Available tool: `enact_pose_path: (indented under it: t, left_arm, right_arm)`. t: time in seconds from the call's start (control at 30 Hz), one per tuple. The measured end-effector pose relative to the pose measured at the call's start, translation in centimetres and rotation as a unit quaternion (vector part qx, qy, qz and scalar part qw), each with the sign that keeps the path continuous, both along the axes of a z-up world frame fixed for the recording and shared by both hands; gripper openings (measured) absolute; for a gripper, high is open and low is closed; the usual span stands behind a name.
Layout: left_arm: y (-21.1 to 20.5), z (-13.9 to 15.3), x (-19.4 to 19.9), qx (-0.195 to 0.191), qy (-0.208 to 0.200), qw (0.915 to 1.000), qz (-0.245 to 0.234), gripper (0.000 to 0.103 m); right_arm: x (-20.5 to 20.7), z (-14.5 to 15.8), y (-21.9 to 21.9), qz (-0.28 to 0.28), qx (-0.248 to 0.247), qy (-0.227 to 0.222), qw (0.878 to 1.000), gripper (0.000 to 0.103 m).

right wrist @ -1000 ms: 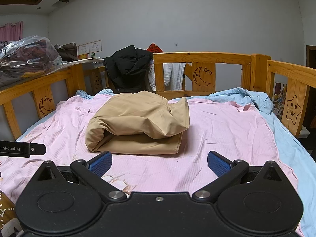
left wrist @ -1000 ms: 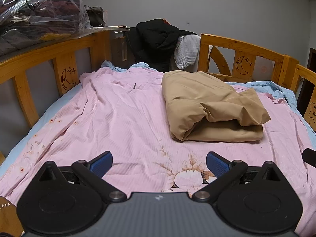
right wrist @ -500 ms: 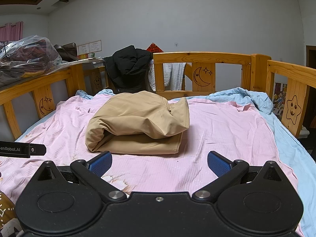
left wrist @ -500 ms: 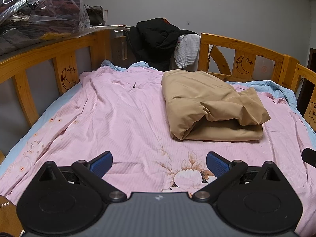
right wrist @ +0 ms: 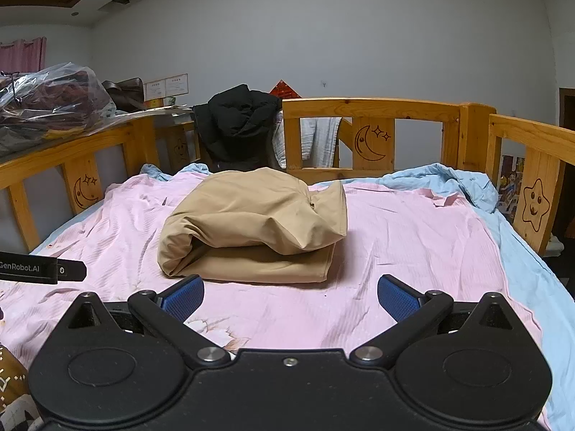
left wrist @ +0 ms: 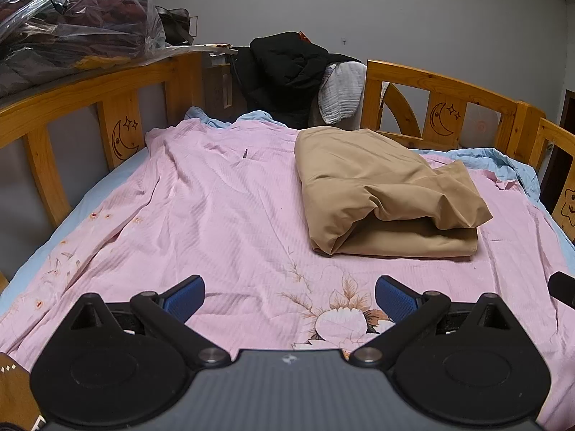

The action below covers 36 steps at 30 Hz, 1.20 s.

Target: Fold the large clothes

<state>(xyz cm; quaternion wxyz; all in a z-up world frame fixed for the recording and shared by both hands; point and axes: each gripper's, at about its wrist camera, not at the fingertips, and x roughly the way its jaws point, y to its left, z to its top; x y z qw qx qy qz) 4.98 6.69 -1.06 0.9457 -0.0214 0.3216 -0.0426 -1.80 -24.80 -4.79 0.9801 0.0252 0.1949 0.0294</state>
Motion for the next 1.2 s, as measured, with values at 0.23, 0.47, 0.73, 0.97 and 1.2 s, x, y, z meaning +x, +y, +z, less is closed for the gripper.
enact_pose_path:
  t: [0.23,0.47,0.73,0.97,1.2]
  left_arm:
    - [-0.07,0.08,-0.14,0.001,-0.003,1.0,0.0,0.103]
    - [-0.17,0.26,-0.28,0.0,0.004,1.0,0.002,0.102]
    - [-0.72,0.4,-0.44,0.015,-0.003,0.9999,-0.005,0.102]
    - [-0.66,0.39,-0.52,0.014,-0.004,0.9999,-0.004,0.102]
    - [-0.64,0.4,-0.57,0.018,-0.002,0.9998,-0.008,0.102]
  right_arm:
    - [-0.01,0.0,0.0,0.0,0.0,0.0,1.0,0.102]
    - [0.01,0.0,-0.06,0.0,0.0,0.0,1.0,0.102]
    - [0.01,0.0,-0.04,0.0,0.0,0.0,1.0,0.102]
    - [0.01,-0.02,-0.06,0.0,-0.001,0.0,1.0,0.102]
    - [0.02,-0.06,-0.04,-0.001,-0.001,0.001,1.0,0.102]
